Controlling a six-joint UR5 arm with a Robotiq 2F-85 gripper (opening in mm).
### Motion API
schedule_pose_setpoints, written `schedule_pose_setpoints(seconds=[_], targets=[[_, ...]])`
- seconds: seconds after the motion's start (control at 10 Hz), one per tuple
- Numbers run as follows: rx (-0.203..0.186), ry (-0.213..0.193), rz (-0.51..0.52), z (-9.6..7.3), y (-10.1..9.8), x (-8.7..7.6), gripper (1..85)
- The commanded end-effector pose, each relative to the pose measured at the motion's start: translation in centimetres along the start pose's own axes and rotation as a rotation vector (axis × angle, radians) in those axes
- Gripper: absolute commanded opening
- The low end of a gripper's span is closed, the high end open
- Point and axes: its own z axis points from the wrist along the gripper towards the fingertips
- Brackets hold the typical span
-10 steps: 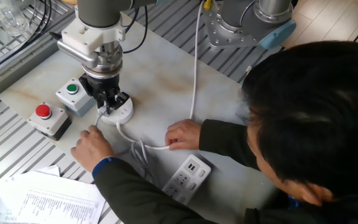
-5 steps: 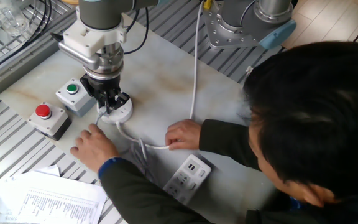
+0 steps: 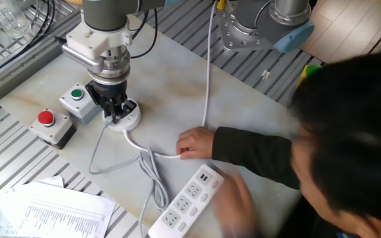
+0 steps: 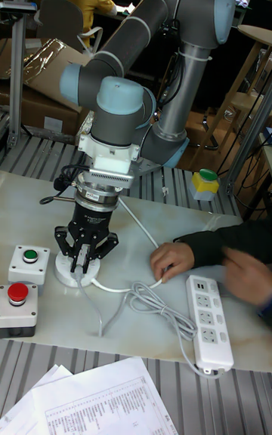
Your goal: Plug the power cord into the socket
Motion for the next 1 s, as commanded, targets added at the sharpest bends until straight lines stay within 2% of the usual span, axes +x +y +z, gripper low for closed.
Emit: schedule_pose_setpoints(seconds=[0.0, 0.1, 0.2, 0.3, 0.4, 0.5, 0.6, 0.7, 0.8, 0.9], targets=[[0.01, -0.016, -0.037, -0.9, -1.1, 0.3, 8.7], [-0.014, -0.072, -0.116, -2.4, -1.0, -0.8, 50.0], [-0.017, -0.078, -0.179, -3.3, -1.6, -0.8, 78.3], [-0.007, -0.066, -0.183, -4.1, -2.1, -0.4, 85.0], [0.003, -0.051, -0.169, -5.2, -2.4, -0.3, 84.0], [0.012, -0.025, -0.126, -7.1, -2.5, 0.0, 69.3], [0.015, 0.028, 0.006, -8.9, -2.2, 1.1, 30.3], [0.019, -0.01, 0.123, -10.2, -1.8, -0.1, 1.7], [-0.018, -0.008, 0.166, -11.1, -0.6, 0.4, 1.7], [-0.01, -0.037, 0.163, -11.7, -0.8, 0.4, 1.7]])
